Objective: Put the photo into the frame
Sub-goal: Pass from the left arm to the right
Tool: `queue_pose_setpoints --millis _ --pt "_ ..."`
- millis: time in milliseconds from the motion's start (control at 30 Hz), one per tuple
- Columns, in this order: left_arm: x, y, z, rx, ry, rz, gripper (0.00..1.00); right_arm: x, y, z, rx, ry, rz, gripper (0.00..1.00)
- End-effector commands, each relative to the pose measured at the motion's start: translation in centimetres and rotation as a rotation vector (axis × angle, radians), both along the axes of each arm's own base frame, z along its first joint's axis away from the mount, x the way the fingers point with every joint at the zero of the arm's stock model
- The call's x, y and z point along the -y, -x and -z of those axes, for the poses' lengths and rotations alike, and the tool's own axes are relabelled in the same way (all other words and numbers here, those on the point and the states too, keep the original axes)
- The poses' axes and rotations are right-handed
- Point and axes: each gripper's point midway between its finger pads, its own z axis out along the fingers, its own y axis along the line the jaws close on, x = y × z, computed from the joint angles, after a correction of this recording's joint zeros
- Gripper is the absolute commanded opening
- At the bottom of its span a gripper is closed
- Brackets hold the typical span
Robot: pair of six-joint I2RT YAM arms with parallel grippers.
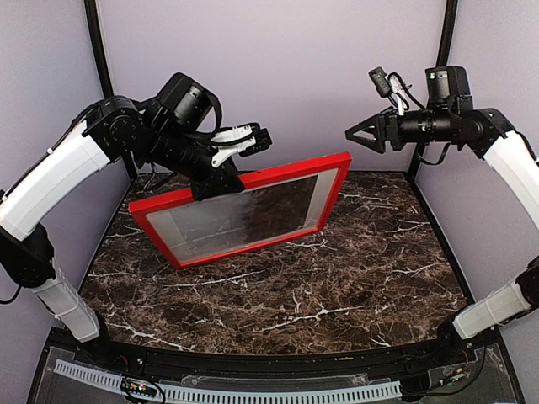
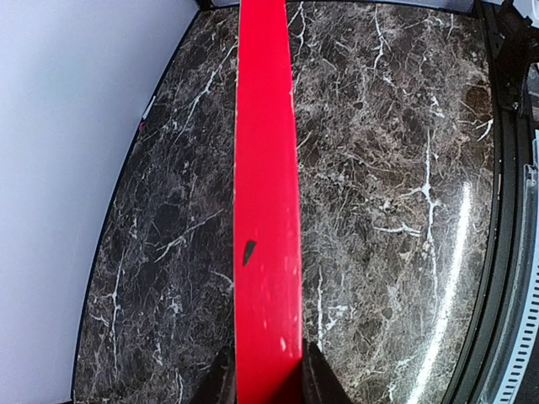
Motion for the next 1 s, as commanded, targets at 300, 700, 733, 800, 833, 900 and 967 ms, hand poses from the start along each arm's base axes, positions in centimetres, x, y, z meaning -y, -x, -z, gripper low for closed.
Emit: queue_pose_setpoints --millis 300,700,733,800,833,900,967 --pt "2.2 0.5 -5.2 0.062 0.165 0.133 0.0 -3.2 5.0 0.7 0.117 0.132 -0.264 0.84" --pt "3.3 0.7 -3.5 0.003 0.141 0.176 0.0 -4.3 5.7 5.7 0.043 0.303 -0.26 0.81" --pt "3.4 0.8 -3.5 0.0 0.142 0.18 0.0 -4.4 5.6 6.2 0.038 0.323 -0.255 0.81" --pt "3.6 0.9 -3.2 -0.01 0.139 0.188 0.0 -4.4 5.2 6.8 0.033 0.362 -0.243 0.81" --pt "3.6 0.9 -3.1 -0.013 0.138 0.189 0.0 -4.5 5.0 7.1 0.03 0.38 -0.238 0.81" --pt "3.7 1.0 -2.9 -0.022 0.137 0.195 0.0 -4.6 4.6 7.5 0.028 0.415 -0.231 0.81" --pt "3.9 1.1 -2.6 -0.03 0.134 0.2 0.0 -5.0 4.6 7.9 0.025 0.443 -0.238 0.8"
